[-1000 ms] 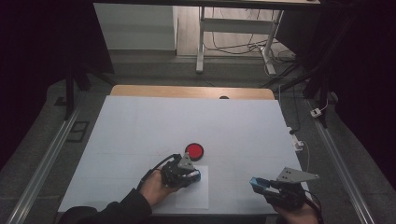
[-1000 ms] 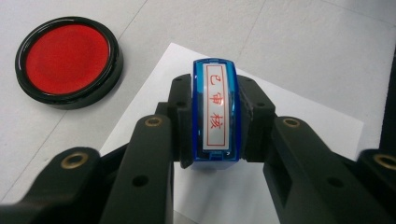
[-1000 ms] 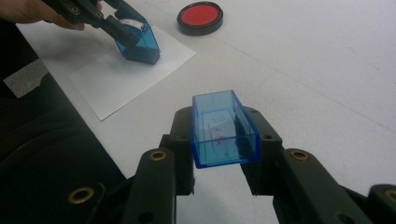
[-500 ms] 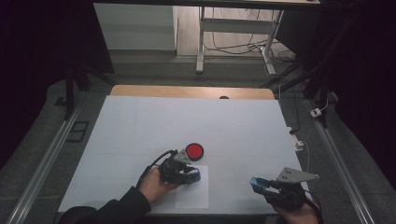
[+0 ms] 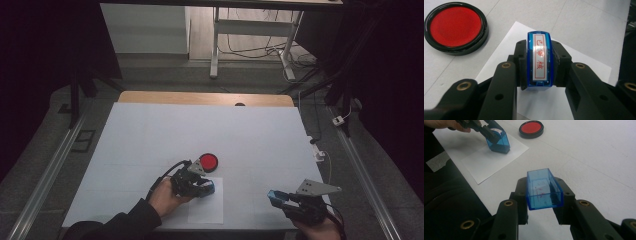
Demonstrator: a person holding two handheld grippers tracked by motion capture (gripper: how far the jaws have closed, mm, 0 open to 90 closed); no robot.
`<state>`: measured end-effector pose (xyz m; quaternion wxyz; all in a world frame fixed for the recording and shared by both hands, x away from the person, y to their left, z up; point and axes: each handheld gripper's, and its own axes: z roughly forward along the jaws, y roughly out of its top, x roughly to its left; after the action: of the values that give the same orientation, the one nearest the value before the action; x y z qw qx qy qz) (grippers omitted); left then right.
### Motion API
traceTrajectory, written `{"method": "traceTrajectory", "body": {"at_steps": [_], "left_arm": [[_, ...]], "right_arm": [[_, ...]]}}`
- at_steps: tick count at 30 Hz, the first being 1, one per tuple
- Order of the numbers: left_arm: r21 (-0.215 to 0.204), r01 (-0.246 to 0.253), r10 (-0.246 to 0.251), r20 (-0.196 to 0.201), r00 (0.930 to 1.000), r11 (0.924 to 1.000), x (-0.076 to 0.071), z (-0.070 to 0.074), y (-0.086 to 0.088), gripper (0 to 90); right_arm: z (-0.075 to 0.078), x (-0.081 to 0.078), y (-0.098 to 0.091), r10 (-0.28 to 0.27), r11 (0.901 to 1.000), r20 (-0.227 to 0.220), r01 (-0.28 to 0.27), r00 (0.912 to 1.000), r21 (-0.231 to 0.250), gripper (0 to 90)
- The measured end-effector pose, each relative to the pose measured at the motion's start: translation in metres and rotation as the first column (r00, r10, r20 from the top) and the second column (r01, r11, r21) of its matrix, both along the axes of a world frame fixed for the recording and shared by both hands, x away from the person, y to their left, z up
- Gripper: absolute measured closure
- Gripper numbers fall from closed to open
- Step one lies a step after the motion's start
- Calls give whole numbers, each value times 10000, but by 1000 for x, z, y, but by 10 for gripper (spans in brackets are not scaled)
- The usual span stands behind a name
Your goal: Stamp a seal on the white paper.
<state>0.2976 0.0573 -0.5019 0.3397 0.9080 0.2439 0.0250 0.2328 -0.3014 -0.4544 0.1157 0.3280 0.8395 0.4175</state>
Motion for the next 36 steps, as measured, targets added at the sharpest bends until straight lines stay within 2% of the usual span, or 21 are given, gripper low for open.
{"method": "traceTrajectory", "body": {"at_steps": [3,10,23,36], "left_arm": [[21,26,-26,-78,10000,10000,1,1,0,703],[-227,22,-32,-440,9990,9997,6,2,0,703],[-872,252,-257,-52,9997,9959,1,22,11,702],[-1183,296,-274,209,9994,9925,-4,36,25,702]], "right_arm": [[0,0,0,2,10000,3,-2,10000,4,676],[0,0,0,-2,10000,3,2,10000,-3,676],[0,0,-1,-16,10000,11,16,10000,8,676],[0,0,0,-13,10000,33,13,10000,37,676]]}}
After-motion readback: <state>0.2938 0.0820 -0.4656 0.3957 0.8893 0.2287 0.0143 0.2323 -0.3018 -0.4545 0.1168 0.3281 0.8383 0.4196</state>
